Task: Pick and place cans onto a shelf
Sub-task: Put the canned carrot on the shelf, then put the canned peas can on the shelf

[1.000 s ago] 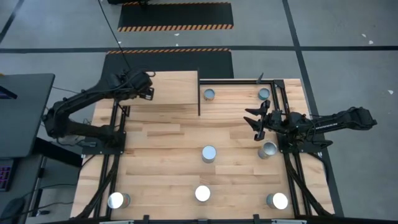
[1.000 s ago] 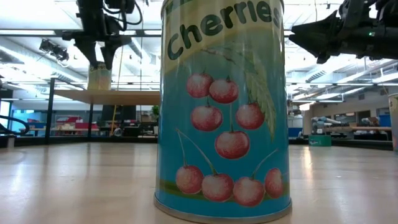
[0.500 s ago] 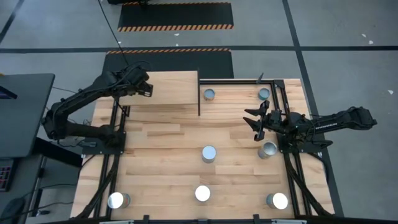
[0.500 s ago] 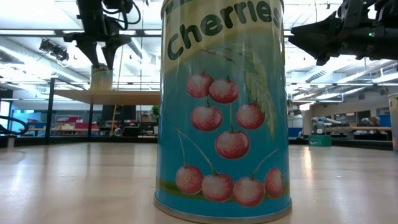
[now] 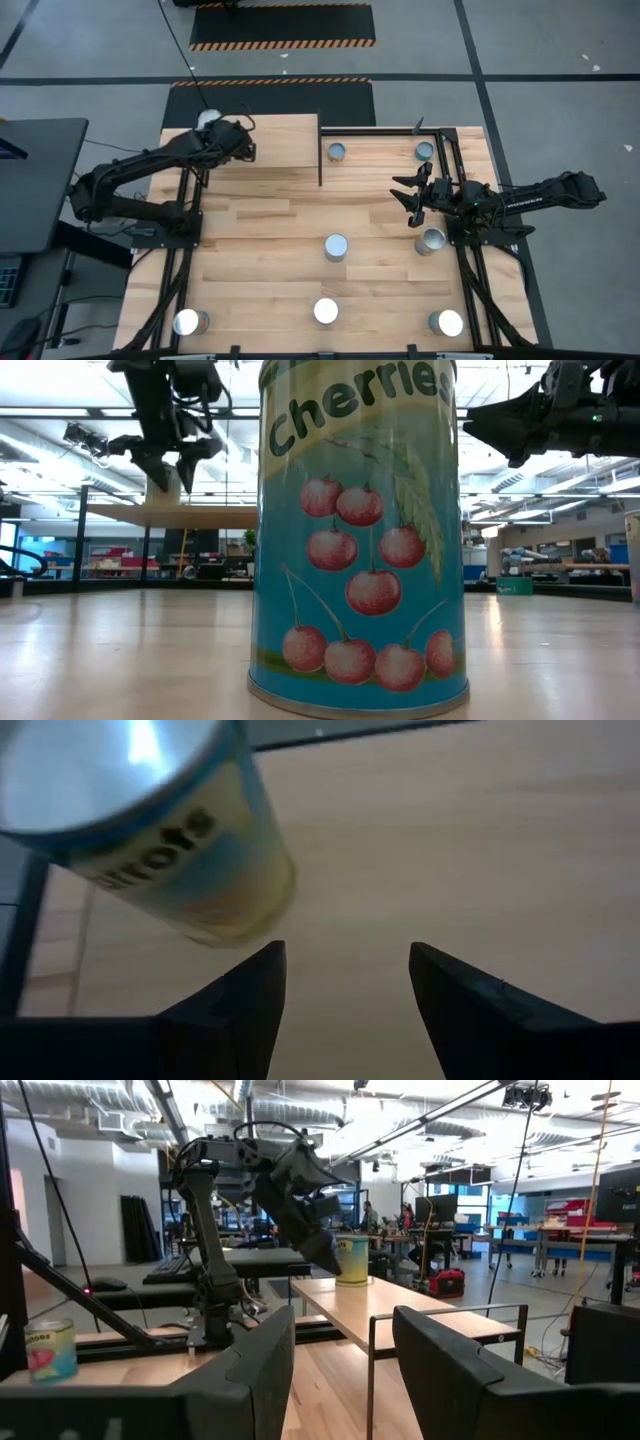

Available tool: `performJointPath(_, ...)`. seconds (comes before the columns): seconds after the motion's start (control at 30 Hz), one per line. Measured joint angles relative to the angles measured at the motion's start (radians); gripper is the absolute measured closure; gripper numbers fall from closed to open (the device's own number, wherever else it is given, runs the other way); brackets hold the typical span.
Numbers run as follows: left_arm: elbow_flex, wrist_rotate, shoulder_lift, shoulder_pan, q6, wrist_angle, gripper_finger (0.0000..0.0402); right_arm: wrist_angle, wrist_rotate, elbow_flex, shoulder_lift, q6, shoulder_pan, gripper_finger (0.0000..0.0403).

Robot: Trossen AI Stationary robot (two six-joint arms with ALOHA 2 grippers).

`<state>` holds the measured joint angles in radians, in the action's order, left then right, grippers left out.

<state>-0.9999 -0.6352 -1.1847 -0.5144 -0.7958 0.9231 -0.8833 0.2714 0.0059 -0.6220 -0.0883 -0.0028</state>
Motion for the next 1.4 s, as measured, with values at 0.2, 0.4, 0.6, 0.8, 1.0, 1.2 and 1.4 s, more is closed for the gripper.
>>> performJointPath(0.2,0.007,-0.08,0.0,-0.014,-0.002,-0.008,0.0182,0.0,0.0,0.0,0.0,0.008,0.0,0.0224)
performJointPath(0.4,0.007,-0.078,0.0,-0.074,0.029,-0.022,0.0182,0.0,0.0,0.0,0.0,0.009,0.0,0.0224)
performJointPath(0.6,0.007,-0.072,0.0,-0.096,0.075,-0.046,0.0182,0.002,0.0,0.0,0.0,0.009,0.0,0.0224)
performJointPath(0.8,0.007,-0.075,0.0,-0.1,0.088,-0.06,0.0182,0.002,0.0,0.0,0.0,0.015,0.0,0.0224)
performJointPath(1.0,0.007,-0.031,0.001,-0.065,0.061,-0.061,0.0182,0.002,0.0,0.0,0.0,0.017,0.0,0.0224)
performJointPath(1.2,0.007,-0.078,0.001,-0.017,0.047,-0.057,0.0189,0.006,0.0,0.0,0.0,0.018,0.0,0.0224)
performJointPath(1.4,0.007,-0.064,0.033,0.173,0.069,-0.073,0.0203,0.185,0.058,0.033,-0.001,0.033,0.002,0.0225)
